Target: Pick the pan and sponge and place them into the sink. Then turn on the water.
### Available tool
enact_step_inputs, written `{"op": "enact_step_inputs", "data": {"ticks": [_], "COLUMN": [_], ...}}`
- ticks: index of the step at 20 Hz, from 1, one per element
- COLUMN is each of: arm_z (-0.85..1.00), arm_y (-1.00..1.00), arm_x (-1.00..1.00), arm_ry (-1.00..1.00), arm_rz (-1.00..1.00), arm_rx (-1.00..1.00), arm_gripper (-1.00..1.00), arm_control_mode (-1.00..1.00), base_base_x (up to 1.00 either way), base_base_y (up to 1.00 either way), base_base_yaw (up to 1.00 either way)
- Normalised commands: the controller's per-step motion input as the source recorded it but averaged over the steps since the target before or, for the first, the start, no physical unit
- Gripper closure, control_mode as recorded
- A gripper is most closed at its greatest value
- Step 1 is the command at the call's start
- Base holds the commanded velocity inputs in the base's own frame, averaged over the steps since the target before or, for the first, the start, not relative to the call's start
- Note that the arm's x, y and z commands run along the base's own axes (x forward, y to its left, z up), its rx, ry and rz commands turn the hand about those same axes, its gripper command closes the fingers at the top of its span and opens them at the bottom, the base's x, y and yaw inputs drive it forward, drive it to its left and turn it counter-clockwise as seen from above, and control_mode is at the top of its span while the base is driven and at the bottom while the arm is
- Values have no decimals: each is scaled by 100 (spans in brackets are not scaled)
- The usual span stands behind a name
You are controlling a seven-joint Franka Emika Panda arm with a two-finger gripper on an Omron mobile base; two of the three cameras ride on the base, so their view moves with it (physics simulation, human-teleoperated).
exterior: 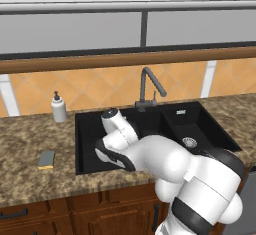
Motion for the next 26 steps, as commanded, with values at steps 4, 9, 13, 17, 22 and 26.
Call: {"op": "enact_step_inputs", "data": {"ticks": [4, 9, 13, 17, 22, 26], "arm_z": [-32, -34, -46, -55, -49, -47], "arm_y": [-26, -3, 0, 0, 0, 0], "arm_x": [19, 36, 45, 51, 44, 52], "arm_ry": [0, 0, 0, 0, 0, 0], "arm_rz": [-7, -4, -3, -2, -1, 0], "arm_rx": [5, 1, 0, 0, 0, 0], "arm_gripper": [100, 100, 100, 100, 100, 100], "arm_control_mode": [-100, -100, -100, -100, -100, -100], "base_base_x": [0, 0, 0, 0, 0, 0], "base_base_y": [0, 0, 0, 0, 0, 0], "base_base_yaw": [0, 0, 0, 0, 0, 0]}}
